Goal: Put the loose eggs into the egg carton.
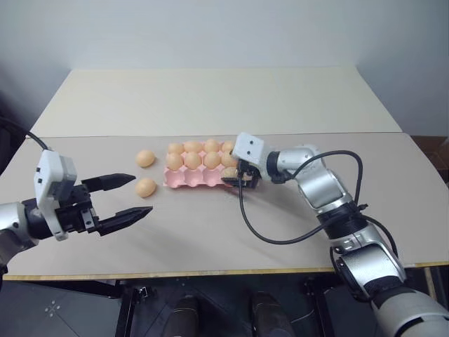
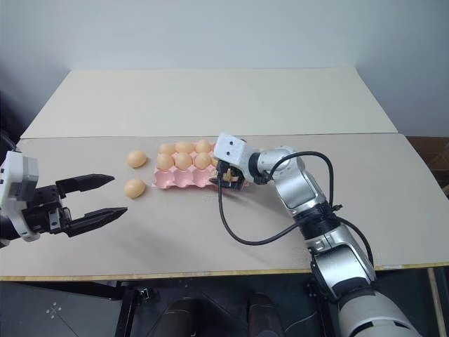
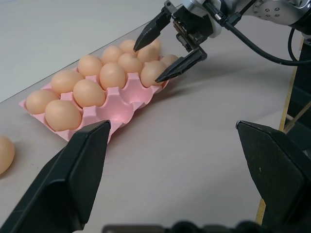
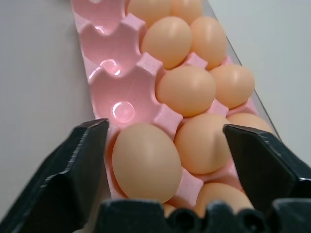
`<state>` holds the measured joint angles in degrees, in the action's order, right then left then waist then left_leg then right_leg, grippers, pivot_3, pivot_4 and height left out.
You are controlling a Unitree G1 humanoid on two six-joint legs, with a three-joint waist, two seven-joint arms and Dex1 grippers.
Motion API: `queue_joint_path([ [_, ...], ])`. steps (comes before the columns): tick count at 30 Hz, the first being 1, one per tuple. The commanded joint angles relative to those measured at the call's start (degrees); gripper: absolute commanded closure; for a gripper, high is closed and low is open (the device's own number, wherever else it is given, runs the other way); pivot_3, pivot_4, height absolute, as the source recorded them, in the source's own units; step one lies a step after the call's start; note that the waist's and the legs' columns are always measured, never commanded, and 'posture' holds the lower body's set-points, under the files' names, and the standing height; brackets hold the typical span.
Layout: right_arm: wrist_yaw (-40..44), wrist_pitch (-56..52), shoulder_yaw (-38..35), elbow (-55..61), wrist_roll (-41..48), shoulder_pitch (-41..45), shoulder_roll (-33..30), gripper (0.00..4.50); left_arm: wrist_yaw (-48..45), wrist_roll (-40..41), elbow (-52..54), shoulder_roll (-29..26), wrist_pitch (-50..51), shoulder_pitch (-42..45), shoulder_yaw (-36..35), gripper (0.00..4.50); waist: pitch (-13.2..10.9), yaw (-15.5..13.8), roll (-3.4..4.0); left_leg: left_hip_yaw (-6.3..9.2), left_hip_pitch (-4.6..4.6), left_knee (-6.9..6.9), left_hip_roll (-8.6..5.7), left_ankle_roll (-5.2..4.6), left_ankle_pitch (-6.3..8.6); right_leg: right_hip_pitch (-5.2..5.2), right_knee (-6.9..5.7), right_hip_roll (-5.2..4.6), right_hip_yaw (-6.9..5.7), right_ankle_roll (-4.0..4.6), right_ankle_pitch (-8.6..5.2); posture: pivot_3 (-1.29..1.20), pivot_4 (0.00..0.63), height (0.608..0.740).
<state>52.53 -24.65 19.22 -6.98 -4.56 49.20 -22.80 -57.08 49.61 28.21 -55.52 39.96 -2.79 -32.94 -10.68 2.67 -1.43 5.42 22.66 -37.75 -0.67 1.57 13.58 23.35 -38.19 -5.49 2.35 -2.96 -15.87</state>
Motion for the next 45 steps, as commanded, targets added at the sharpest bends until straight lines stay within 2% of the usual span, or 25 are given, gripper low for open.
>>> queue_joint_path([
  [1,1.4,-5.1,-5.7,11.4,4.5,-1.1,-3.2,0.04,-0.5,-0.6,-1.6,-0.9,-1.5,2.0,-0.3,0.0,0.0,-0.1,0.0,0.0,0.02,0.0,0.0,0.0,0.0,0.0,0.01,0.0,0.0,0.0,0.0,0.0,0.15,0.74],
  [5,2.9,-8.8,-12.2,20.0,8.9,-6.3,-9.9,0.04,-1.4,-2.3,-5.6,-1.1,-2.7,4.7,1.5,0.0,0.0,-0.7,0.0,0.01,0.02,-0.01,-0.01,0.0,0.0,-0.06,0.05,-0.02,-0.07,0.0,0.0,0.0,0.15,0.74],
  [11,6.7,-7.6,-27.0,29.0,16.1,-21.8,-22.0,0.04,-6.5,-3.2,-12.6,-2.5,-3.6,3.7,-2.3,0.0,0.0,-0.6,0.0,-0.01,0.04,0.0,0.0,-0.03,0.02,-0.07,0.09,-0.02,-0.09,0.0,0.0,0.0,0.15,0.74],
  [16,7.6,-5.2,-37.1,30.1,20.4,-33.2,-25.5,0.04,-8.3,-3.9,-16.0,-1.5,-5.3,2.5,-3.9,0.0,0.0,0.0,-0.01,-0.14,-0.16,0.0,0.1,-0.04,0.02,-0.22,0.07,0.07,0.0,0.01,0.01,0.0,0.15,0.74],
  [20,6.7,-4.7,-37.7,30.2,21.8,-36.3,-26.1,0.04,-8.3,-4.4,-16.2,-1.2,-5.9,3.0,-2.6,0.0,0.0,0.0,-0.01,-0.28,-0.28,0.01,0.2,-0.07,0.04,-0.31,0.08,0.14,0.05,0.02,0.01,0.0,0.15,0.74],
  [26,3.9,-4.1,-34.5,27.7,20.8,-34.5,-26.2,0.04,-7.9,-4.5,-15.4,-1.0,-5.8,3.9,-2.0,0.0,0.0,-0.1,-0.01,-0.41,-0.26,0.01,0.28,-0.07,0.05,-0.29,0.11,0.17,0.1,0.04,0.03,0.0,0.15,0.74],
  [30,3.0,-1.4,-30.4,22.8,20.0,-29.7,-24.9,0.04,-7.8,-4.1,-14.0,-1.2,-5.5,3.5,-2.5,0.0,0.0,0.0,-0.01,-0.44,-0.26,0.01,0.3,-0.08,0.06,-0.27,0.11,0.18,0.12,0.05,0.03,0.0,0.15,0.74],
  [35,0.1,7.9,-20.6,7.0,13.1,-17.3,-18.9,0.04,-7.2,-4.0,-12.8,-1.0,-5.5,4.3,-1.6,0.0,0.0,0.3,-0.01,-0.6,-0.37,0.02,0.46,-0.07,0.06,-0.26,0.1,0.32,0.21,0.17,0.11,0.0,0.15,0.74],
  [38,-3.7,15.3,-15.0,-8.4,6.8,-8.3,-13.9,0.04,-7.0,-3.8,-12.3,-0.8,-5.5,4.8,-1.3,0.0,0.0,0.4,-0.01,-0.63,-0.28,0.05,0.46,-0.07,0.06,-0.17,0.11,0.33,0.22,0.17,0.11,0.0,0.15,0.74],
  [45,-9.5,28.6,-8.8,-36.7,-1.7,4.8,-6.9,0.04,-5.7,-2.6,-9.3,0.5,-4.8,3.8,-2.5,0.0,0.0,0.6,-0.01,-0.64,-0.2,0.05,0.45,-0.06,0.06,-0.08,0.11,0.31,0.22,0.18,0.12,0.0,0.15,0.74],
])
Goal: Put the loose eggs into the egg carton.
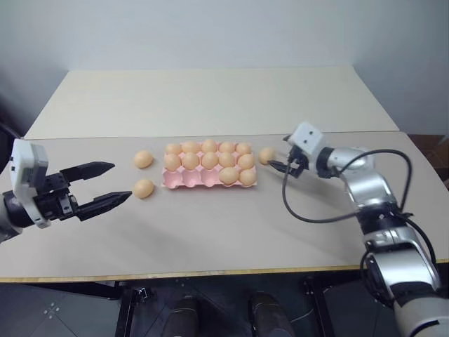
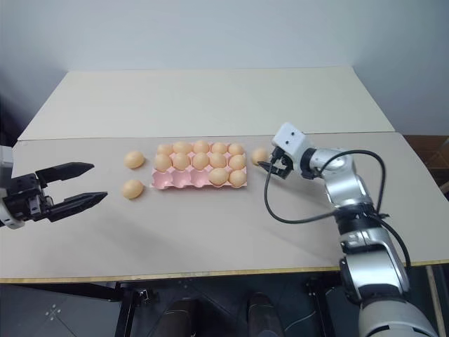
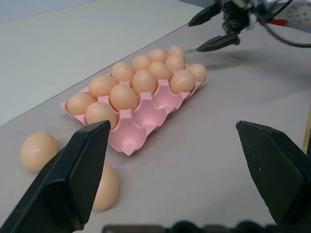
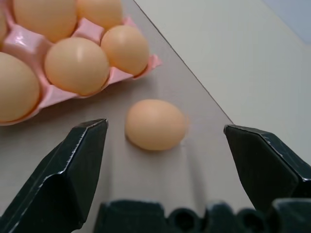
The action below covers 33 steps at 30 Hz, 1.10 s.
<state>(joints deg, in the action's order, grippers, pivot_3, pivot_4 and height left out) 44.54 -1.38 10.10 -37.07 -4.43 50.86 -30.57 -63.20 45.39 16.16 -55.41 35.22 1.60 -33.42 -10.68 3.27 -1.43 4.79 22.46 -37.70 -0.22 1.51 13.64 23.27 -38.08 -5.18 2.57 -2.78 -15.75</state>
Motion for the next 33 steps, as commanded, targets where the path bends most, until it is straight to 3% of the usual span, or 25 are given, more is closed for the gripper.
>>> queue_joint_path([
  [1,-1.4,6.7,0.6,-9.3,-2.2,4.3,1.6,0.04,0.3,1.8,3.2,0.5,0.0,-1.1,-2.5,0.0,0.0,0.1,0.0,0.0,0.01,0.0,-0.01,0.0,0.0,0.0,0.01,-0.01,0.0,0.0,0.0,0.0,0.15,0.74],
  [12,-7.8,10.9,0.1,-27.4,-5.2,12.5,8.8,0.04,1.0,2.8,4.7,0.1,0.1,-3.1,-4.2,0.0,0.0,0.9,0.01,0.0,-0.07,0.02,0.05,0.02,0.01,0.0,-0.05,0.07,0.06,0.02,0.01,0.0,0.15,0.74],
  [15,-7.9,11.5,-0.9,-28.7,-4.5,12.7,9.3,0.57,1.2,3.2,4.8,-0.2,0.4,-2.9,-4.5,0.0,0.0,0.8,0.01,0.0,-0.06,0.04,0.04,0.02,0.01,0.0,-0.02,0.06,0.06,0.02,0.01,0.0,0.15,0.74],
  [18,-9.0,11.9,-1.8,-28.4,-4.1,12.5,9.3,1.61,1.2,3.1,4.9,-0.3,0.4,-3.0,-4.7,0.0,0.0,0.8,0.01,0.0,-0.06,0.03,0.03,0.03,0.01,0.0,-0.03,0.04,0.06,0.02,0.01,0.0,0.15,0.74],
  [21,-9.7,11.1,-2.9,-26.5,-3.6,12.0,8.5,1.8,0.9,3.1,4.9,-0.5,0.4,-3.2,-4.7,0.0,0.0,0.8,0.01,0.0,-0.07,0.03,0.04,0.03,0.01,0.0,-0.05,0.06,0.06,0.02,0.01,0.0,0.15,0.74],
  [25,-12.0,10.1,-3.4,-19.3,-4.9,9.7,5.5,1.8,0.8,2.9,4.9,-0.6,0.3,-3.0,-4.3,0.0,0.0,0.8,0.02,0.0,-0.06,0.04,0.03,0.03,0.01,0.0,-0.03,0.05,0.06,0.02,0.01,0.0,0.15,0.74],
  [29,-9.9,-1.1,-5.6,1.4,-1.0,4.8,5.5,1.8,0.3,3.3,5.0,-0.8,0.7,-3.4,-4.5,0.0,0.0,0.8,0.03,0.0,-0.03,0.03,0.04,0.03,0.02,0.01,-0.04,0.04,0.06,0.02,0.01,0.0,0.15,0.74],
  [33,-6.2,-13.6,-1.2,22.7,-0.6,-0.4,8.3,1.8,-0.5,4.3,4.4,-1.0,1.5,-2.4,-3.1,0.0,0.0,1.0,0.03,0.0,-0.09,0.07,0.1,0.02,0.02,0.03,-0.09,0.12,0.11,0.02,0.01,0.0,0.15,0.74],
])
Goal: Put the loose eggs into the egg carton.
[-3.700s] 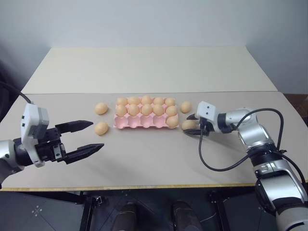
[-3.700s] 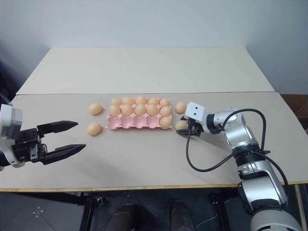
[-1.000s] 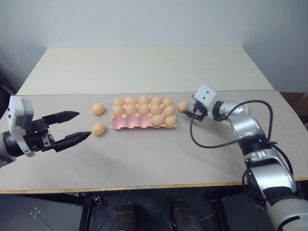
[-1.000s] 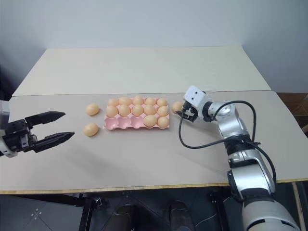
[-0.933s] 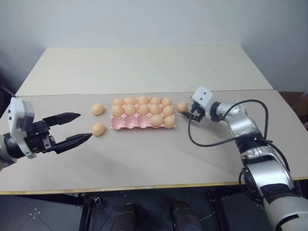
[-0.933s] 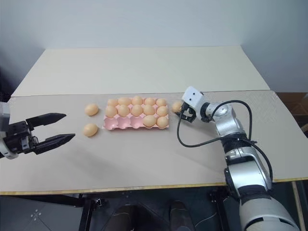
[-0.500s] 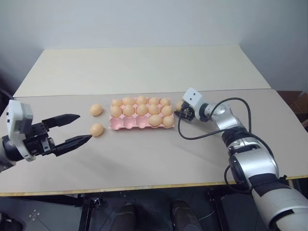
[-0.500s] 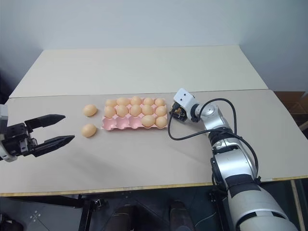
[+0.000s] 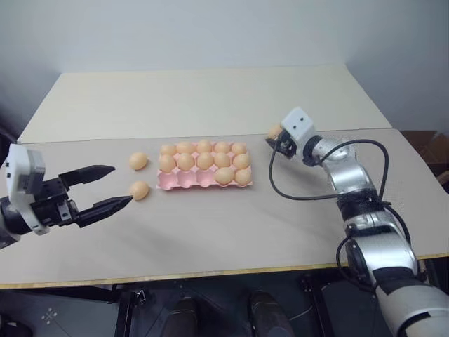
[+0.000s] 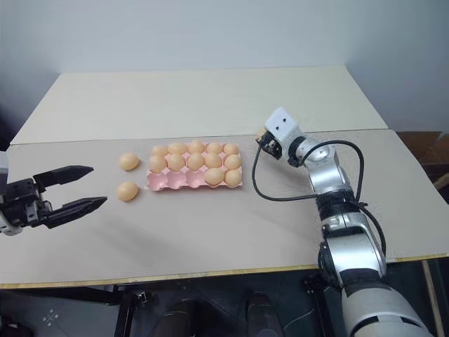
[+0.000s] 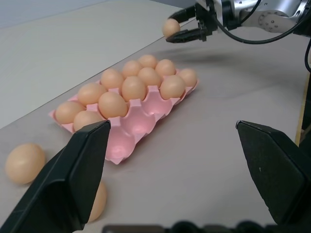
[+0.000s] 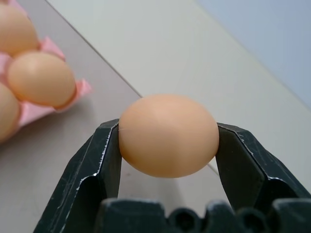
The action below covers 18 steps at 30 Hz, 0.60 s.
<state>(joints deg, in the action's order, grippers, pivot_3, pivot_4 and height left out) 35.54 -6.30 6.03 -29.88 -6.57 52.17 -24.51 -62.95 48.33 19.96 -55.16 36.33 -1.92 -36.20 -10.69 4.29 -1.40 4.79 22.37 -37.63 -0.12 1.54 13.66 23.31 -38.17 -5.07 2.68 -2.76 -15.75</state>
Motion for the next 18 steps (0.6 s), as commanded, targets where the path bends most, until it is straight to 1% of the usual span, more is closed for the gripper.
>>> queue_joint_path([
  [1,3.4,-11.6,4.0,19.3,1.8,-2.5,3.4,1.8,-0.7,1.4,0.4,-1.3,0.6,1.7,0.2,0.0,0.0,0.0,0.0,0.0,-0.02,0.02,0.02,0.0,0.0,0.0,-0.01,0.01,0.0,0.0,0.0,0.0,0.15,0.74],
  [4,4.3,-17.5,7.9,27.2,2.0,-4.3,7.1,1.8,-1.3,1.0,-0.3,-1.7,0.5,2.9,1.8,0.0,0.0,-0.2,0.0,0.0,-0.02,0.01,0.02,0.0,0.0,0.02,-0.04,0.03,0.01,0.0,0.0,0.0,0.15,0.74],
  [6,4.0,-19.7,10.3,29.1,1.7,-5.0,9.8,1.8,-1.2,0.9,-0.2,-1.6,0.5,3.1,2.3,0.0,0.0,-0.3,0.0,0.0,-0.01,0.0,-0.02,0.0,0.0,0.02,-0.02,-0.01,0.0,0.0,0.0,0.0,0.15,0.74],
  [9,3.6,-22.1,12.6,28.1,1.1,-5.0,12.2,1.8,-1.0,1.1,0.3,-1.4,0.7,2.8,2.3,0.0,0.0,-0.6,-0.01,0.01,0.01,0.0,-0.04,0.01,0.0,0.02,0.03,-0.04,-0.02,0.0,0.0,0.0,0.15,0.74],
  [12,2.4,-21.5,14.4,24.8,-0.4,-4.4,13.1,1.8,-1.0,1.0,0.7,-1.4,0.7,2.6,2.4,0.0,0.0,-0.8,-0.01,0.01,0.01,0.0,-0.06,0.01,0.0,0.02,0.03,-0.06,-0.04,0.0,0.0,0.0,0.15,0.74],
  [17,4.9,-21.3,16.8,24.7,0.4,-5.1,13.6,1.8,-1.2,0.5,1.4,-1.9,0.6,1.4,1.4,0.0,0.0,-0.5,-0.01,0.01,0.02,0.02,-0.04,0.01,0.0,0.07,0.02,-0.03,-0.03,0.0,0.0,0.0,0.15,0.74],
  [18,4.8,-21.1,16.8,24.1,0.4,-5.1,13.9,1.45,-1.1,0.5,1.6,-2.0,0.7,1.1,1.2,0.0,0.0,-0.3,-0.01,0.01,0.02,0.03,-0.03,0.02,0.0,0.08,0.02,-0.02,-0.03,0.0,0.0,0.0,0.15,0.74],
])
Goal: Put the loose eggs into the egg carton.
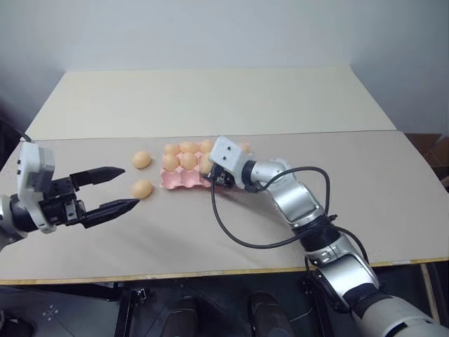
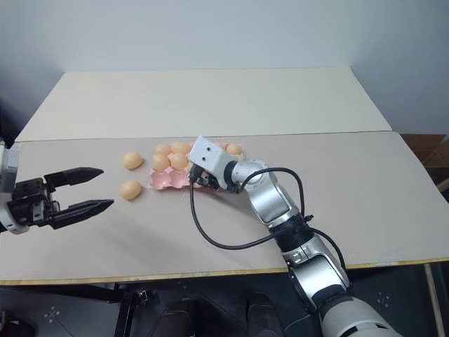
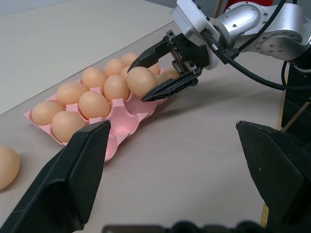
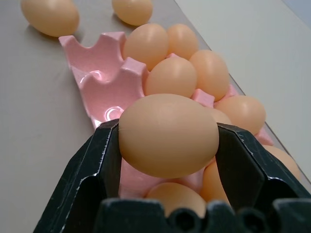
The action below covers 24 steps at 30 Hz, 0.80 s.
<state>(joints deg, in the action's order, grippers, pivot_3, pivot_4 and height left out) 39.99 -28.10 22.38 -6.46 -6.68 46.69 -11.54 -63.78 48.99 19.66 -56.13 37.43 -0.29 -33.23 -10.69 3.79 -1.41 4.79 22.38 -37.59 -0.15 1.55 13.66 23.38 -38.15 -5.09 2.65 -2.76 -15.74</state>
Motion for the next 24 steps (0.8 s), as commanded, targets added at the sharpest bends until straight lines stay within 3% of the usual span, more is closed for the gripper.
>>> queue_joint_path([
  [1,-0.6,1.1,0.4,-0.2,0.2,0.4,1.5,1.08,-0.3,-0.1,2.2,-1.1,-0.3,-0.9,-2.2,0.0,0.0,0.3,0.0,0.0,0.0,0.01,0.0,0.0,0.0,0.01,-0.01,0.0,0.01,0.0,0.0,0.0,0.15,0.74],
  [5,-1.1,1.9,-0.9,0.6,0.8,0.6,2.0,0.02,0.2,0.0,2.9,-1.5,0.2,-1.7,-2.9,0.0,0.0,0.2,0.0,0.0,-0.01,0.02,0.01,0.0,0.0,0.03,-0.05,0.01,0.01,0.0,0.0,0.0,0.15,0.74],
  [11,0.9,-1.5,-8.0,11.2,5.2,-1.0,-3.0,0.02,0.9,-2.4,2.5,-1.6,-0.9,-1.6,-1.2,0.0,0.0,-0.1,0.0,0.0,0.03,0.02,0.0,0.0,0.0,0.05,-0.01,-0.01,0.0,0.0,0.0,0.0,0.15,0.74],
  [17,10.4,-4.6,-21.1,24.4,16.4,-9.5,-17.6,0.02,1.7,-4.3,-0.7,-0.9,-1.7,-0.8,-1.6,0.0,0.0,-1.4,0.0,0.0,0.03,0.02,-0.04,0.0,0.01,-0.04,0.07,-0.06,-0.05,0.0,0.0,0.0,0.15,0.74],
  [24,22.7,-0.9,-37.4,26.7,28.8,-26.0,-32.6,0.02,-0.7,-7.5,-5.0,-2.1,-3.9,-2.0,-2.5,0.0,0.0,-1.2,-0.01,-0.04,-0.06,0.02,0.0,-0.01,0.01,-0.18,0.1,-0.03,-0.06,-0.01,-0.01,0.0,0.15,0.74],
])
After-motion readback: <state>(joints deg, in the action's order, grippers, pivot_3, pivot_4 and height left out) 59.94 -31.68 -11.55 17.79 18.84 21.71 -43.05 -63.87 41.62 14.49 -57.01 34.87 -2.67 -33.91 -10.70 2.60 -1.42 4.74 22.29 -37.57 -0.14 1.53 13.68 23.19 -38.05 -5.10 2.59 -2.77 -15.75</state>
